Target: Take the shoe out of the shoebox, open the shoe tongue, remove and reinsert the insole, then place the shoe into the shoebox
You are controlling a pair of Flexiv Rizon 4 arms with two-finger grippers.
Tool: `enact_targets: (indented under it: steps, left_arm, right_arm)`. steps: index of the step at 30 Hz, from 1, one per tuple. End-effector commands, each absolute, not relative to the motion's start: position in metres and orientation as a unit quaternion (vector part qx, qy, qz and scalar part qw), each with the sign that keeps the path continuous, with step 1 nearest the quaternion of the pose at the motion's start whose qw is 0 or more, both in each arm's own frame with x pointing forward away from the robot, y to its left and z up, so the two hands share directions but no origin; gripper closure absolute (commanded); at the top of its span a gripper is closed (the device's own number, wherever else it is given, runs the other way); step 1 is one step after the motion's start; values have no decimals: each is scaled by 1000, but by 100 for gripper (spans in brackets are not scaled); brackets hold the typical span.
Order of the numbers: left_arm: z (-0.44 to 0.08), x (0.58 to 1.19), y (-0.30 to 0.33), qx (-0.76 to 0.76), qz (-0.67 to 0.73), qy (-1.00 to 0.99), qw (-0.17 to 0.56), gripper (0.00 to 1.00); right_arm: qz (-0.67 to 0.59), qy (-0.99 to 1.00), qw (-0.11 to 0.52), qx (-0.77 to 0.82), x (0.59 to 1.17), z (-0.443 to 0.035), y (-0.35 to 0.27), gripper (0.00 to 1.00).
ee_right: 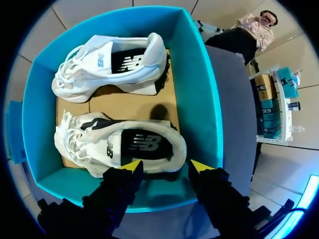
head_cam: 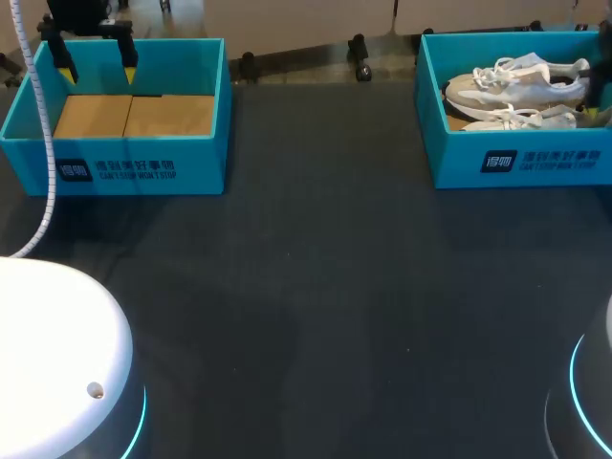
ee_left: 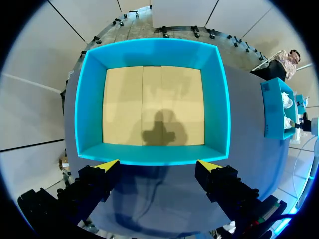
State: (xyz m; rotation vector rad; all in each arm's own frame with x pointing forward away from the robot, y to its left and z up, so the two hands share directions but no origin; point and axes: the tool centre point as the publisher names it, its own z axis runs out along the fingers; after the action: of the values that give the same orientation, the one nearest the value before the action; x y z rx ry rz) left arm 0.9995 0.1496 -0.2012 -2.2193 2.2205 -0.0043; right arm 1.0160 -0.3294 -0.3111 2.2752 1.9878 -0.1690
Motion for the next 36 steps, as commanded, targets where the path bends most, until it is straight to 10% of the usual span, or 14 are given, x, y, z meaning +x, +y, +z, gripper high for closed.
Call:
enact_targets:
  steps: [1, 36]
  left_arm:
    - [-201, 1000, 150, -707, -1, 707, 1, 0]
    - [-201, 1000, 150, -707, -1, 707, 1, 0]
  right_arm:
    - [-61, 656, 60, 750, 1017, -308, -332, 42]
    - [-73, 642, 103, 756, 1034, -358, -347, 44]
